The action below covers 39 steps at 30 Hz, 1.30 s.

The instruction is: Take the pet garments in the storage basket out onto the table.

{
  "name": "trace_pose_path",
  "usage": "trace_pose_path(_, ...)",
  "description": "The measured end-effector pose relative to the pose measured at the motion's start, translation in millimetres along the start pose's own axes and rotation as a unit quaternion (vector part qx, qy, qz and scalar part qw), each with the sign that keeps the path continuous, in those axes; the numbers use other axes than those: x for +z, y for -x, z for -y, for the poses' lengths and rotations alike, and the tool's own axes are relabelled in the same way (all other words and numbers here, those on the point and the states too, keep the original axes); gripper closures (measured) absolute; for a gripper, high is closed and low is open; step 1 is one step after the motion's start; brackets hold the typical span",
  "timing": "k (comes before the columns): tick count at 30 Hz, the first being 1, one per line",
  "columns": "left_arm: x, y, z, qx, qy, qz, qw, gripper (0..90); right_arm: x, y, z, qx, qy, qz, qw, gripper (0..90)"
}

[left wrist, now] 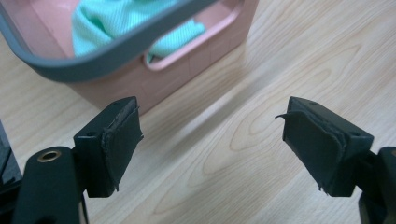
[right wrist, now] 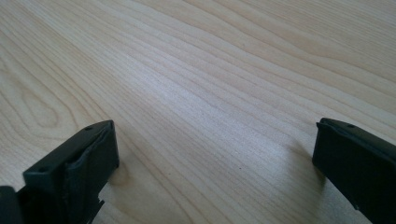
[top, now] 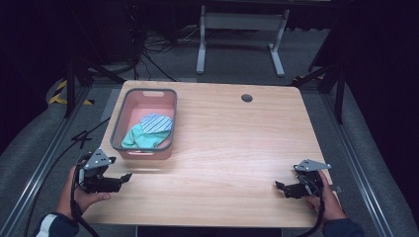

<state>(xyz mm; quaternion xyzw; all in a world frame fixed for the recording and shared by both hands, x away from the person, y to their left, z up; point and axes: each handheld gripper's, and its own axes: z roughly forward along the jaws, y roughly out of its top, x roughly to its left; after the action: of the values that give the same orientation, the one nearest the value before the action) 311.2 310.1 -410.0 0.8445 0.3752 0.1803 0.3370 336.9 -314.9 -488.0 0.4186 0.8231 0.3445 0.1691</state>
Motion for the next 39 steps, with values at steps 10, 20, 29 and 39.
trace_pose_path(10,-17.1,-6.8,-28.9,0.014,0.018,-0.016,0.9996,17.9,0.0,0.2,0.1,-0.001,0.0,0.0,1.0,0.6)
trace_pose_path(20,-4.2,-16.5,-64.5,0.039,-0.004,-0.024,0.9989,16.7,-0.1,0.3,0.3,-0.003,0.0,0.0,1.0,0.6)
trace_pose_path(29,19.6,-24.5,-91.8,0.052,-0.027,-0.021,0.9981,16.3,-0.3,0.5,0.5,-0.004,0.0,0.001,1.0,0.6)
trace_pose_path(39,50.7,-36.2,-115.9,0.056,-0.065,-0.025,0.996,16.5,-0.3,0.4,0.5,-0.004,0.0,0.0,1.0,0.6)
